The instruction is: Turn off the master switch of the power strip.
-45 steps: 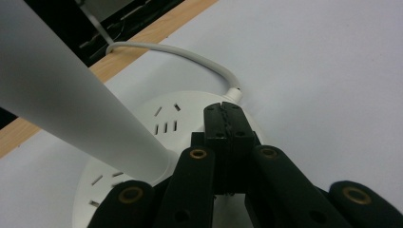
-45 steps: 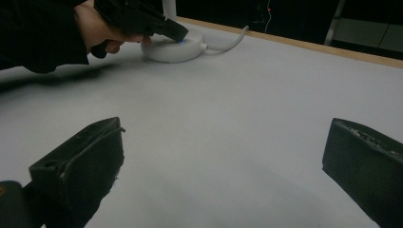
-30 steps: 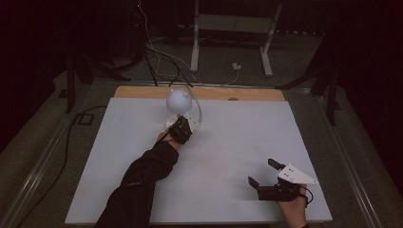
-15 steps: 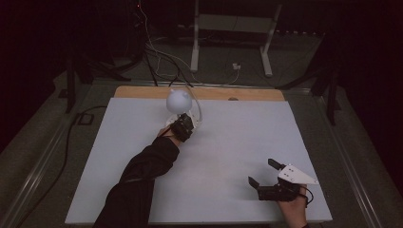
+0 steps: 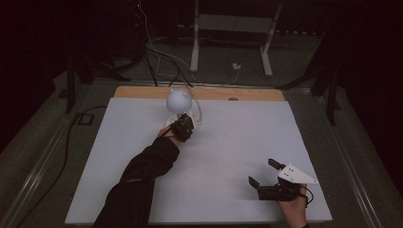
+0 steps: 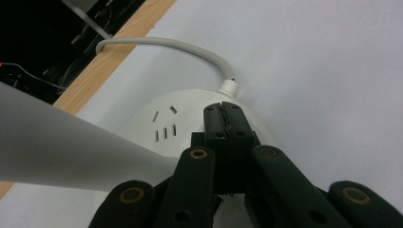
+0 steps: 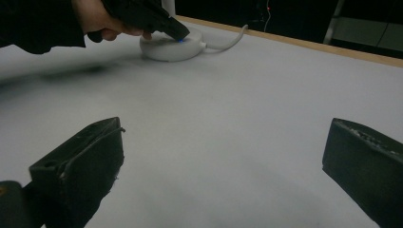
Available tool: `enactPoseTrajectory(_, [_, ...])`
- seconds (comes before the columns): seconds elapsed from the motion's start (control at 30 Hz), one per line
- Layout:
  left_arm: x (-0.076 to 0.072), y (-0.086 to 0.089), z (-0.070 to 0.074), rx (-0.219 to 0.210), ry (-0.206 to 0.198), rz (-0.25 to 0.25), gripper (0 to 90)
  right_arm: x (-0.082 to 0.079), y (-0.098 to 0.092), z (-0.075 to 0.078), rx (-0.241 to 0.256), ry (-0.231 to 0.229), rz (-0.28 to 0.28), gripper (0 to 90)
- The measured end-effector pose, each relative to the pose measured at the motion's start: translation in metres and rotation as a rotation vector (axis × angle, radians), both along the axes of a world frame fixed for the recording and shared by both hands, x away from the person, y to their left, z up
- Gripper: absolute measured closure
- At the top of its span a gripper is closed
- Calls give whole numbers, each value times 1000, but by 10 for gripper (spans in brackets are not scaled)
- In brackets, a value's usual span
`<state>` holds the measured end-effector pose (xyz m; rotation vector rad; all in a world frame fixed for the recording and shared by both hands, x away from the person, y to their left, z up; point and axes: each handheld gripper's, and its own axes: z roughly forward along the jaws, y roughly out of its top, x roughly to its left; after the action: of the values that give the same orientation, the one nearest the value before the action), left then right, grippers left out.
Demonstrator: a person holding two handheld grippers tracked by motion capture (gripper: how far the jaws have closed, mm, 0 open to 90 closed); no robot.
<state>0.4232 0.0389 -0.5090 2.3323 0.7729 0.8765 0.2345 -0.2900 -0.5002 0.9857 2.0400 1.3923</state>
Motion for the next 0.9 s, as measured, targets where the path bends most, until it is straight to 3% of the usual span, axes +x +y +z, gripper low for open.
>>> enactPoseTrajectory(0.07, [0,2,-1,-24,0,3,900,0,0,0,2,1,-1,0])
enactPoseTrajectory(0.1, [0,3,-1,-37,-24,3,900,0,0,0,4,1,-1,0])
enactPoseTrajectory(0.27, [0,5,0,-39,-29,10,900,0,-1,0,6,5,-1,0])
enactPoseTrajectory(0.37, [-1,8,5,-98,-44,14,900,0,-1,0,7,2,-1,0])
enactPoseTrajectory(0.53, [-5,7,15,-139,-34,7,900,0,-1,0,9,3,-2,0])
enactPoseTrajectory(0.83, [-11,7,20,-168,8,8,900,0,-1,1,7,0,-3,0])
enactPoseTrajectory(0.9, [-13,7,23,-184,19,4,866,-1,-1,1,6,-2,-3,0])
